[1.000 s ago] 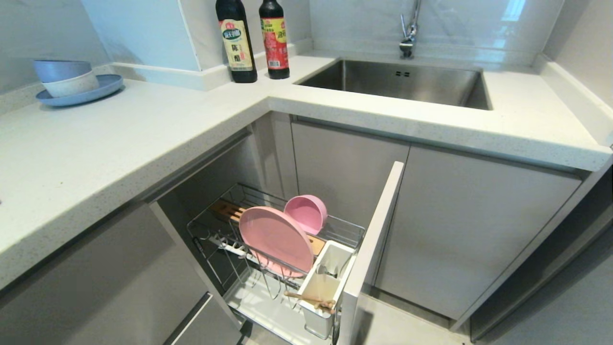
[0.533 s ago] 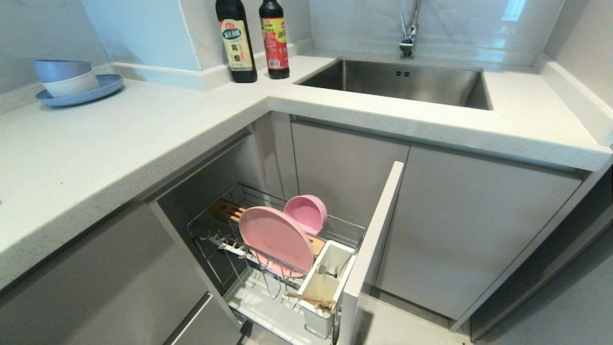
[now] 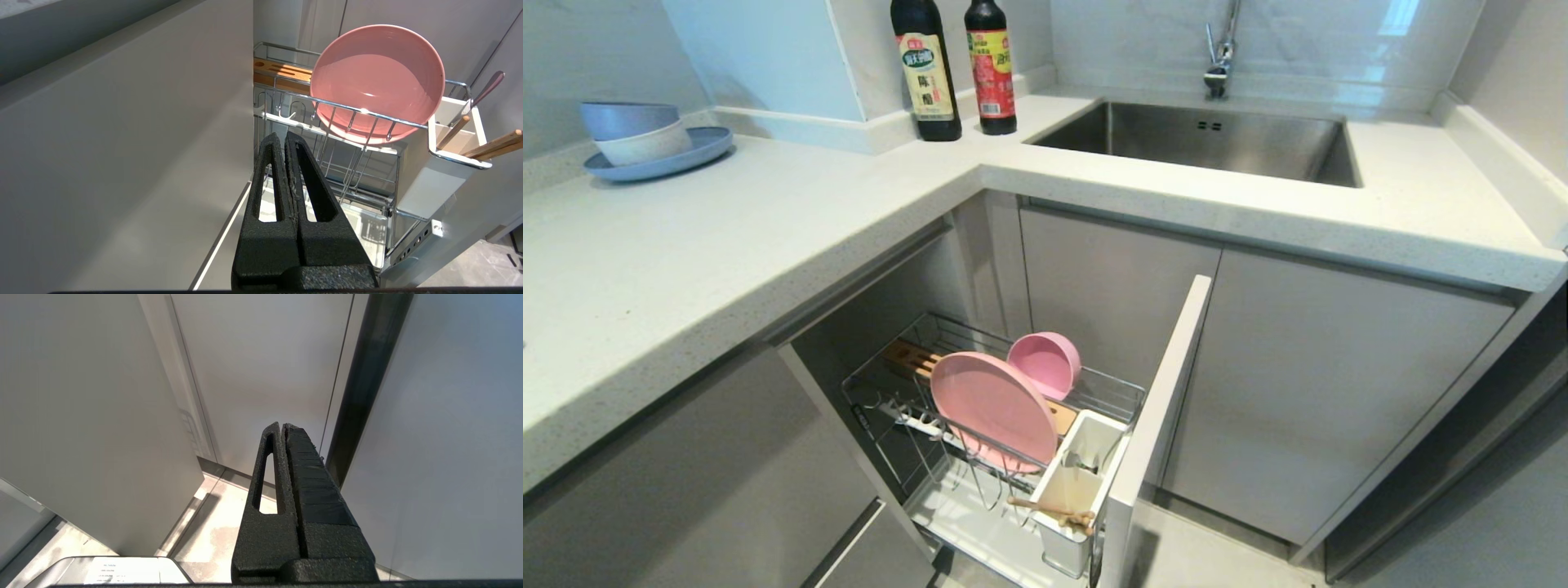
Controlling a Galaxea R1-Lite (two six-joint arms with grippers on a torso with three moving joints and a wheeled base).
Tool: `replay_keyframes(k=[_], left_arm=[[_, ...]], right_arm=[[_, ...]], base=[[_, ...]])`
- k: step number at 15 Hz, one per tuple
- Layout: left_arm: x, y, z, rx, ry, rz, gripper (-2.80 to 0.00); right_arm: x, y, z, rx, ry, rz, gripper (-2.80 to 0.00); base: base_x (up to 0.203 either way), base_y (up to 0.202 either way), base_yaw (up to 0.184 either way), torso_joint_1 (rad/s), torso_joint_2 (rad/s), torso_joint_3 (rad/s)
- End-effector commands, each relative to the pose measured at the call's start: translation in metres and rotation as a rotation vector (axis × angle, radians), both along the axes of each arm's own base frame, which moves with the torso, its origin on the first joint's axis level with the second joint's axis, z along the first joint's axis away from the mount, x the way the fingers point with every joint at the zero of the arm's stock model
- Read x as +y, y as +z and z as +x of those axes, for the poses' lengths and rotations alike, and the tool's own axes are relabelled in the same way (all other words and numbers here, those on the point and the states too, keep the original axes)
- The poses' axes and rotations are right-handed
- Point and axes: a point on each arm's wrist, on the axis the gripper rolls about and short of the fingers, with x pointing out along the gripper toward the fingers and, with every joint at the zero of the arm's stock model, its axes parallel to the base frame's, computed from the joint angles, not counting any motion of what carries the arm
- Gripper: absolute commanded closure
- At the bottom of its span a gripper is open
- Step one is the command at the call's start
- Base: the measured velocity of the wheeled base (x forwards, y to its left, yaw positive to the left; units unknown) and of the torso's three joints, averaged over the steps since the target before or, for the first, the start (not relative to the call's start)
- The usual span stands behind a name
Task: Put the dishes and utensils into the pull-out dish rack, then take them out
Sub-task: Take the plate out of the cupboard
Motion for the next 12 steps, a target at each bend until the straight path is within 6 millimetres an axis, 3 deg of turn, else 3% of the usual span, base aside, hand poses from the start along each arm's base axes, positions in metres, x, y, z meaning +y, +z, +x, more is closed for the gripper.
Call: replay_keyframes(k=[1, 2, 3, 6, 9, 12], left_arm=[[0.000, -0.006, 0.002, 0.022, 0.004, 0.002, 0.00], [0.000, -0.004, 0.002, 0.010, 0.004, 0.004, 0.00], [0.000, 0.009, -0.002, -0.060, 0.003, 0.003, 0.00], [-0.001, 0.081, -0.033, -0.335, -0.062, 0.016, 0.00], [-0.004, 0.178, -0.075, -0.551, -0.136, 0.037, 0.00], [-0.005, 0.281, -0.077, -0.649, -0.190, -0.017, 0.00]], right_arm=[[0.000, 0.000, 0.000, 0.000, 0.001, 0.000, 0.00], [0.000, 0.000, 0.000, 0.001, 0.001, 0.000, 0.00], [0.000, 0.000, 0.000, 0.001, 0.001, 0.000, 0.00], [0.000, 0.000, 0.000, 0.001, 0.001, 0.000, 0.00], [0.000, 0.000, 0.000, 0.001, 0.001, 0.000, 0.00], [0.000, 0.000, 0.000, 0.001, 0.001, 0.000, 0.00]], base=[[0.000, 0.000, 0.000, 0.000, 0.00, 0.000], [0.000, 0.000, 0.000, 0.000, 0.00, 0.000], [0.000, 0.000, 0.000, 0.000, 0.00, 0.000], [0.000, 0.000, 0.000, 0.000, 0.00, 0.000], [0.000, 0.000, 0.000, 0.000, 0.00, 0.000], [0.000, 0.000, 0.000, 0.000, 0.00, 0.000]])
